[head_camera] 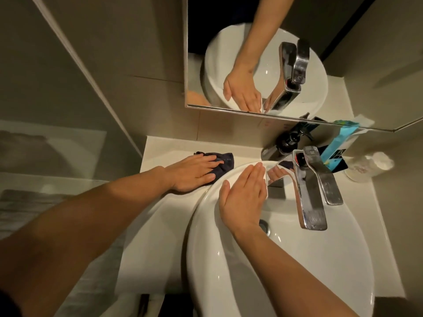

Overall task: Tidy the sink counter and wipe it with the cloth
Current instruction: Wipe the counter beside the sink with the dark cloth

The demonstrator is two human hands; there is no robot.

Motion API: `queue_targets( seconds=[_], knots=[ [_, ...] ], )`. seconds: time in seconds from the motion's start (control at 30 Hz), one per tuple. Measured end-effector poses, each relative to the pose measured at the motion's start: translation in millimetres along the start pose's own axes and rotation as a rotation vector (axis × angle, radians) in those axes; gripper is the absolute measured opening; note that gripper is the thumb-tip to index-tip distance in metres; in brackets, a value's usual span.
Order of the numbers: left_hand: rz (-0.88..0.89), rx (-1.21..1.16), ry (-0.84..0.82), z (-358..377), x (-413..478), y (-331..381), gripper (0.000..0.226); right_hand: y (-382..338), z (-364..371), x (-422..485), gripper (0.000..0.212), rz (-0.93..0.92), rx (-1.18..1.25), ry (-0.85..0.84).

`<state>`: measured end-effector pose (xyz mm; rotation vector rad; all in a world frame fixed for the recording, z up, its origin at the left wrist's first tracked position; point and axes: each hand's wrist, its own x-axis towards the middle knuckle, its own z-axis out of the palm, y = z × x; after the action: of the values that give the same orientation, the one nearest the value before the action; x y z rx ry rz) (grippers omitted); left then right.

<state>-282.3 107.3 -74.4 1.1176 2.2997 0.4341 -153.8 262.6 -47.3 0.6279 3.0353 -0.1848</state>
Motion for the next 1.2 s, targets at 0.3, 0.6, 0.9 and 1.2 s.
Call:
queue_targets(
  seconds=[0.3, 0.6, 0.9, 1.2],
  knots=[
    [-0.117, -0.046, 0.096, 39.2, -69.6, 22.0, 0.054, 2.4, 0.3, -0.2, 0.08, -0.014, -0.002, 0.0],
    [-0.295, -0.146, 0.194, 89.6, -127.9, 49.8, 0.056, 4.6, 3.7, -0.7, 0.08, -0.035, 0.036, 0.001],
    [-0.41, -0.213, 0.345, 137.7, -167.0, 92.0, 0.055, 6.3, 0.9, -2.4, 0.081, -0.041, 0.08, 0.013],
    [-0.538, -0.265, 0.433, 176.7, -192.9, 138.6, 0.052, 6.1, 1.8, -3.3, 0.081, -0.052, 0.085, -0.002]
  ],
)
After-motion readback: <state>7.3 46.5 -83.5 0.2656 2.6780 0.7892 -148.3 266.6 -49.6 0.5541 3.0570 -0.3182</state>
